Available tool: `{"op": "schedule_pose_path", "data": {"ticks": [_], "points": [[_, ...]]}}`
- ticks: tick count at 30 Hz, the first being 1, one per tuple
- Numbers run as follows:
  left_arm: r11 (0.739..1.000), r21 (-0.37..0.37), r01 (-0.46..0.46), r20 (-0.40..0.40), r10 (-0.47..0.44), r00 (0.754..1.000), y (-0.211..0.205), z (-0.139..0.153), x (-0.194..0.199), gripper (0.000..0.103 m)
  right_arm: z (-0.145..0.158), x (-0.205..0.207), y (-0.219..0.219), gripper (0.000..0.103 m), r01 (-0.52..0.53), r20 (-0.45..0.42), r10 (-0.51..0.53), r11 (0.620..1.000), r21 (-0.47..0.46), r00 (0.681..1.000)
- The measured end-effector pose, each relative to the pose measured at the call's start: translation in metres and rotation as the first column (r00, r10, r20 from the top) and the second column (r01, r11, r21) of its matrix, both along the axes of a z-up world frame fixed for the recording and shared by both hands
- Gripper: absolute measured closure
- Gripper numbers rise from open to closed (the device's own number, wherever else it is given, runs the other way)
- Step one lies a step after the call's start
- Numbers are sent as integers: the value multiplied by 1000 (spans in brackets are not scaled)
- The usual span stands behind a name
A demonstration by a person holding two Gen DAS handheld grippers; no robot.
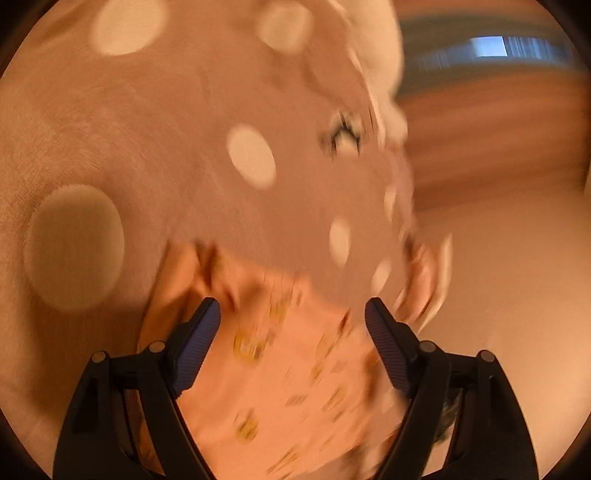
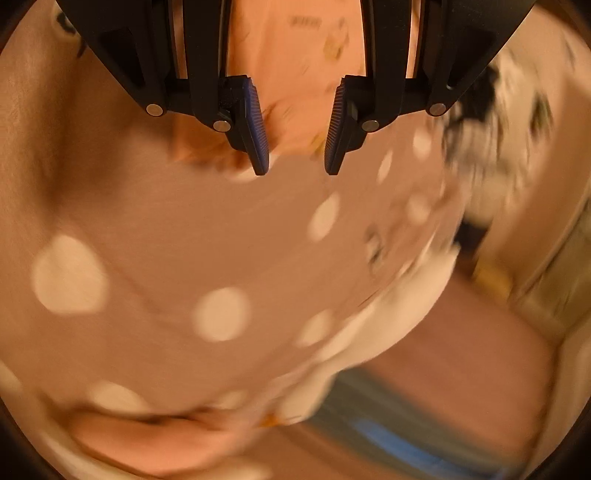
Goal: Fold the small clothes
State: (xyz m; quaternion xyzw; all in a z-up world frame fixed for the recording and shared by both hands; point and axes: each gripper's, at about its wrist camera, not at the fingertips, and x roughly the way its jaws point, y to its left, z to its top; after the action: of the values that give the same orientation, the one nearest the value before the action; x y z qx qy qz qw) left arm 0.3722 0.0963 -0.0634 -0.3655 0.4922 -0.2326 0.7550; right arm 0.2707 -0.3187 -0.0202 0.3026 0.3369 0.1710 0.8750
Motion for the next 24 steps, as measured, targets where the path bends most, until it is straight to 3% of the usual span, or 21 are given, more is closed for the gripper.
{"op": "schedule_pose_path", "data": {"ticks": [2,3,4,6,10,13,16,19,21,24], "points": [[985,122,123,22,-126,992,-30,2,-15,28,-1,2,24,71,-76,-31,73,992,-100,997],[976,156,152,24,-158,987,-38,1,-18,37,-4,3,39,71,-111,-50,104,981,-159,993],[953,224,202,17,-211,977,-55,-3,-21,46,-7,5,49,74,-139,-60,130,971,-193,990],[912,320,256,1,-270,963,-78,-12,-22,53,-16,10,72,83,-198,-93,180,947,-252,979],[846,469,255,31,-304,952,-105,-22,-12,54,-33,31,104,83,-259,-172,209,897,-357,963],[850,477,223,60,-284,957,-111,-26,6,54,-34,43,119,83,-242,-146,197,865,-439,969],[912,382,152,78,-196,978,-106,-27,29,54,-30,68,114,83,-162,-108,128,890,-425,986],[954,295,52,105,-86,991,-85,-20,36,54,-19,77,99,83,-53,-45,39,922,-383,998],[960,278,30,122,-66,990,-75,-13,30,54,-11,75,91,83,-2,-13,-3,930,-368,1000],[941,334,55,138,-106,985,-65,-7,7,54,-4,58,83,83,-8,8,12,937,-349,1000]]}}
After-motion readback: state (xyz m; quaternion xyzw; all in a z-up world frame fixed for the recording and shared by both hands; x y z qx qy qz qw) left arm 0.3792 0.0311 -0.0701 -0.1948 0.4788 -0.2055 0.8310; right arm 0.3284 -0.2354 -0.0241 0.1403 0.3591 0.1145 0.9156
